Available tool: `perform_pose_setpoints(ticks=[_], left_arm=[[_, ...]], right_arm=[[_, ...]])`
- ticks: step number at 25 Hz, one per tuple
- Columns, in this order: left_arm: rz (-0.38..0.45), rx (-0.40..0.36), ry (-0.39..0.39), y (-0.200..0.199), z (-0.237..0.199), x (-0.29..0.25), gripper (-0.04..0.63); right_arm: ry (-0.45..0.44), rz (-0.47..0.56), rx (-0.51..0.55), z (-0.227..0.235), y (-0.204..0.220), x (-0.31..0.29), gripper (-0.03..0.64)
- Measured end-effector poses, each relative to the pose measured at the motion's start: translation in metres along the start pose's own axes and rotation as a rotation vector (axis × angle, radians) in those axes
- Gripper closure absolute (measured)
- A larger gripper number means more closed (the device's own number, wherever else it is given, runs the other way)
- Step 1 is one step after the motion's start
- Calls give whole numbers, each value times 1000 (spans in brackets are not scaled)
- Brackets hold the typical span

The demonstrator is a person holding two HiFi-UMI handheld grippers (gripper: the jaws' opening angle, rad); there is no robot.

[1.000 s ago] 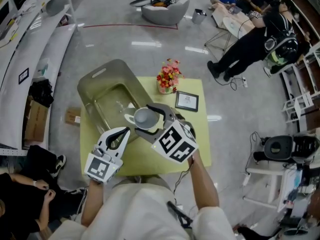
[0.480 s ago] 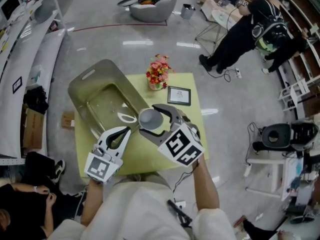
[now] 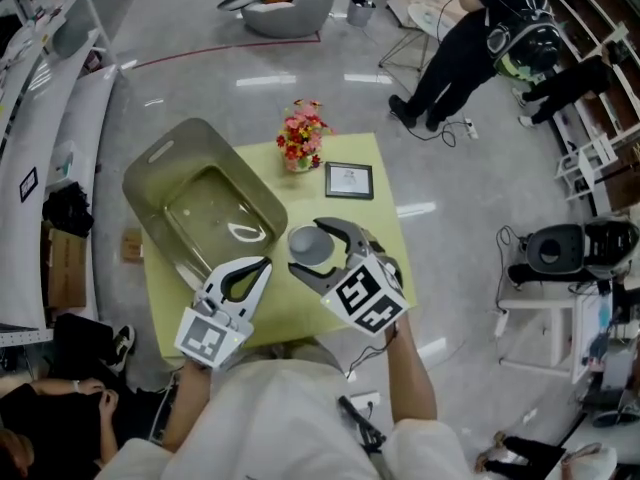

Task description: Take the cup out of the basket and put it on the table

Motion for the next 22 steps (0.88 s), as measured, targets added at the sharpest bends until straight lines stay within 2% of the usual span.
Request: perform_pose_setpoints(ticks=[12, 22], left_arm=[[-58, -6, 66, 21, 22, -21, 586], [-130, -26, 120, 51, 34, -43, 586]], right_arm=[[-13, -59, -115, -20, 67, -17, 268], [-37, -134, -158, -47, 135, -47, 268]])
Point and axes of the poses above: the fingertips, and each gripper's own axes: x backward along the fingers, z to its right, y out of its underside, the point moved 8 cm from there along x, backward along the fingers, and after that the axes turned 12 degrees about x, right-handed, at the moved point
